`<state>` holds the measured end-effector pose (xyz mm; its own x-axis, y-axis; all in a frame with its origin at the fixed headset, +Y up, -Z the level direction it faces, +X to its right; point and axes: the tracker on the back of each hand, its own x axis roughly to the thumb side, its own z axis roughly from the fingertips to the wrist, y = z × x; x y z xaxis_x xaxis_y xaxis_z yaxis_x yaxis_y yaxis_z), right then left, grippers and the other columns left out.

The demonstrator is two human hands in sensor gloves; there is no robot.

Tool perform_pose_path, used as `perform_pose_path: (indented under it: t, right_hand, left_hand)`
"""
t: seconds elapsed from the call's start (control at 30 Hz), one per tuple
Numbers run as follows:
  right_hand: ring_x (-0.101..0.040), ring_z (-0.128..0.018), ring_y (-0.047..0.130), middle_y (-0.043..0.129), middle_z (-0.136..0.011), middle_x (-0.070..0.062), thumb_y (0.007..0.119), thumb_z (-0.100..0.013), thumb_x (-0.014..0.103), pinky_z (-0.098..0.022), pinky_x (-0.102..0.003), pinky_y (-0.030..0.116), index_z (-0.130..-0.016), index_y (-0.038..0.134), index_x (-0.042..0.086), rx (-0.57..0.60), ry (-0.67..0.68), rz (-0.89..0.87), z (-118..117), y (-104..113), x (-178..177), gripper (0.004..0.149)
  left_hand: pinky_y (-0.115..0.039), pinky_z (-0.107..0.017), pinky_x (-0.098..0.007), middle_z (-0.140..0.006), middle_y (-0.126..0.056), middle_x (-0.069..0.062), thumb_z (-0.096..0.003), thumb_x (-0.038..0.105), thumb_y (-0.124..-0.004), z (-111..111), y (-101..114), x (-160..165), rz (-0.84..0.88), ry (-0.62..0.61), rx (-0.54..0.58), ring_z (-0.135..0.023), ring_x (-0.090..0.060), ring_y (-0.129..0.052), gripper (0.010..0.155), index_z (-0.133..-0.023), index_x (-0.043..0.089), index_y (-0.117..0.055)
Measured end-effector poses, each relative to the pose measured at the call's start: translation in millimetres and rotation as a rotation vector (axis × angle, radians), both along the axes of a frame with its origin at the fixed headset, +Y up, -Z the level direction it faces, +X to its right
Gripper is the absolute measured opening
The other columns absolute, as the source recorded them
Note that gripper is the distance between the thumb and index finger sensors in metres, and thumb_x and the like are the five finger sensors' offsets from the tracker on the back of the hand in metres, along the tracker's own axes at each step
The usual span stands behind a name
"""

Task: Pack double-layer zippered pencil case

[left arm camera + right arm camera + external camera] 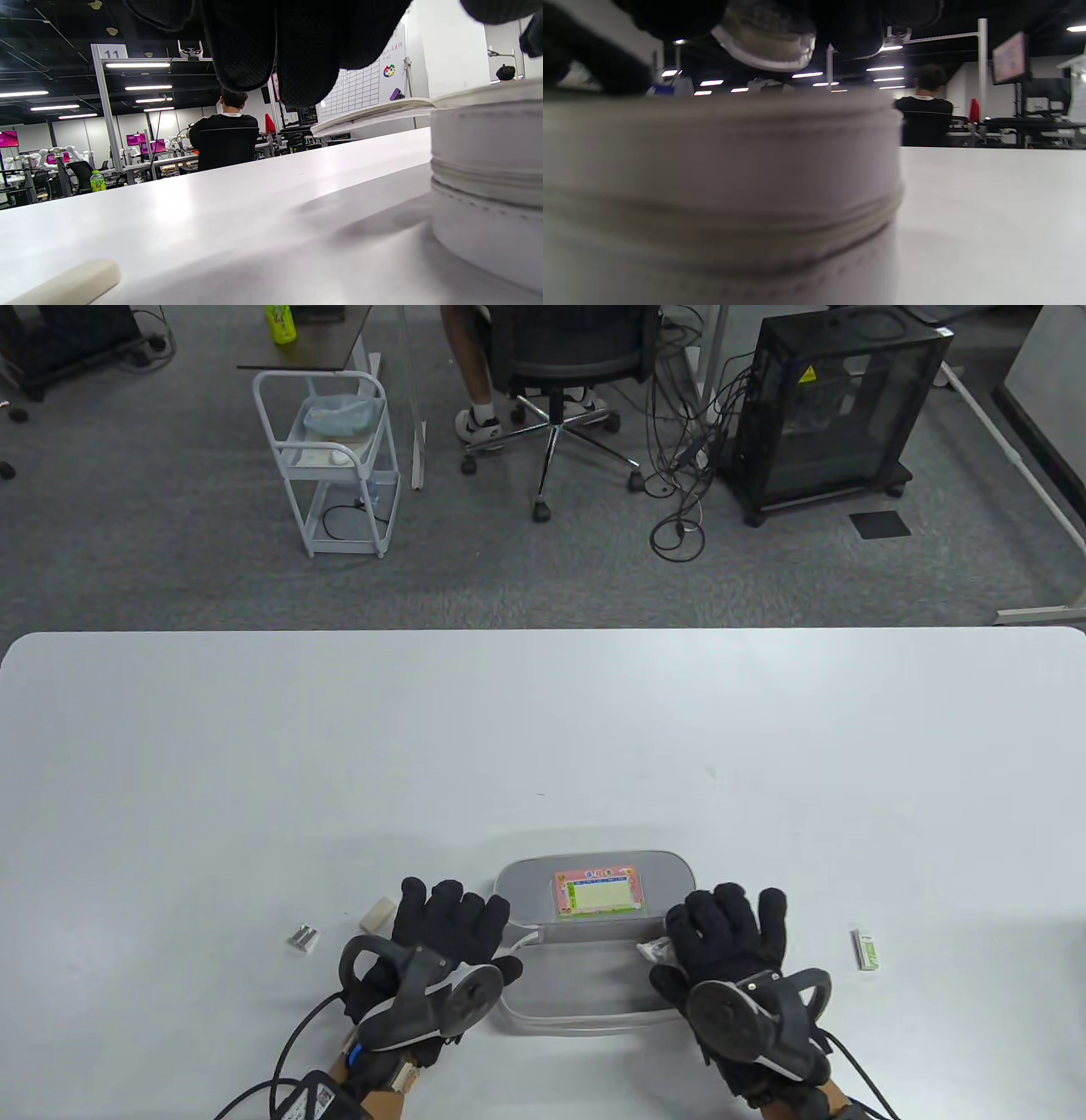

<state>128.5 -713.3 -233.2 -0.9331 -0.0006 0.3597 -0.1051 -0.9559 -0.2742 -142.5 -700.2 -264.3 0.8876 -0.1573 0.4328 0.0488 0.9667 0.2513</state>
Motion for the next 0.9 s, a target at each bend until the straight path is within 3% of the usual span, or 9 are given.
perform_pose_path:
  t: [0.07,0.13,0.4,0.5,0.6,0.73,0.8,0.83,0.9]
  right_hand:
    - [-0.045,-0.099,0.063,0.078,-0.101,-0.012,0.072,-0.037,0.057,-0.072,-0.067,0.027,-0.095,0.074,0.018,0.035,0.022,0.18,-2.6,-9.8,-11.3,0.071]
    - [-0.042,-0.098,0.066,0.072,-0.102,-0.011,0.064,-0.037,0.059,-0.073,-0.066,0.029,-0.095,0.074,0.021,0.012,0.009,0.281,-5.3,-17.4,-15.0,0.071]
    - [-0.043,-0.1,0.062,0.068,-0.105,-0.012,0.063,-0.039,0.058,-0.073,-0.067,0.027,-0.098,0.069,0.019,-0.051,0.03,0.126,-6.3,-14.1,-2.0,0.071]
    - [-0.044,-0.099,0.062,0.073,-0.104,-0.011,0.064,-0.039,0.059,-0.072,-0.067,0.027,-0.097,0.071,0.02,-0.039,0.029,0.053,-7.1,-8.2,8.9,0.07]
    - [-0.044,-0.099,0.063,0.073,-0.103,-0.011,0.065,-0.04,0.059,-0.072,-0.067,0.028,-0.097,0.071,0.019,-0.026,-0.001,-0.016,-8.9,-2.5,22.8,0.07]
    - [-0.045,-0.099,0.062,0.073,-0.103,-0.012,0.066,-0.04,0.059,-0.072,-0.067,0.028,-0.097,0.071,0.019,-0.028,-0.048,-0.08,-11.9,2.9,39.0,0.07]
    - [-0.045,-0.1,0.062,0.073,-0.104,-0.012,0.065,-0.041,0.058,-0.072,-0.068,0.028,-0.098,0.07,0.019,-0.027,-0.067,-0.103,-12.8,4.9,45.1,0.069]
    - [-0.045,-0.099,0.062,0.073,-0.103,-0.012,0.065,-0.042,0.056,-0.072,-0.068,0.028,-0.097,0.071,0.019,-0.023,-0.077,-0.115,-13.4,5.8,47.9,0.067]
    - [-0.045,-0.1,0.062,0.073,-0.103,-0.012,0.065,-0.043,0.055,-0.072,-0.068,0.028,-0.097,0.071,0.019,-0.023,-0.088,-0.127,-14.3,6.7,51.2,0.065]
  left_hand:
    - [-0.059,-0.072,-0.06,-0.096,-0.09,0.001,-0.0426,0.069,-0.061,-0.9,2.2,-4.3,0.009,0.013,0.003,-0.095,-0.035,-0.085,0.067,-0.096,0.03,-0.07]
    - [-0.059,-0.072,-0.06,-0.095,-0.091,0.001,-0.0425,0.069,-0.061,-2.5,4.9,-10.5,0.028,0.035,0.007,-0.094,-0.035,-0.086,0.067,-0.096,0.03,-0.071]
    - [-0.057,-0.073,-0.061,-0.099,-0.087,-0.001,-0.0432,0.069,-0.061,-16.9,10.6,-60.8,0.125,0.232,-0.01,-0.097,-0.038,-0.081,0.068,-0.098,0.029,-0.068]
    - [-0.054,-0.073,-0.063,-0.102,-0.082,-0.004,-0.044,0.07,-0.062,-25.5,4.5,-76.6,0.05,0.37,-0.012,-0.1,-0.041,-0.076,0.07,-0.1,0.028,-0.066]
    - [-0.047,-0.075,-0.065,-0.109,-0.072,-0.007,-0.0425,0.074,-0.061,-38.7,-12.9,-88.5,-0.064,0.5,-0.117,-0.106,-0.045,-0.064,0.075,-0.102,0.029,-0.061]
    - [-0.04,-0.076,-0.067,-0.114,-0.062,-0.01,-0.0432,0.072,-0.061,-55.6,-42.2,-92.4,-0.146,0.572,-0.261,-0.109,-0.048,-0.051,0.07,-0.101,0.034,-0.064]
    - [-0.033,-0.076,-0.069,-0.116,-0.059,-0.009,-0.0465,0.066,-0.062,-61.3,-51.9,-89.1,-0.24,0.597,-0.282,-0.111,-0.049,-0.043,0.06,-0.097,0.035,-0.073]
    - [-0.03,-0.076,-0.069,-0.118,-0.056,-0.006,-0.0479,0.065,-0.061,-62.7,-53.0,-84.5,-0.321,0.624,-0.307,-0.112,-0.048,-0.038,0.058,-0.098,0.037,-0.067]
    - [-0.032,-0.076,-0.07,-0.115,-0.063,-0.004,-0.0481,0.061,-0.063,-63.4,-51.3,-79.6,-0.323,0.593,-0.259,-0.112,-0.047,-0.042,0.056,-0.096,0.033,-0.072]
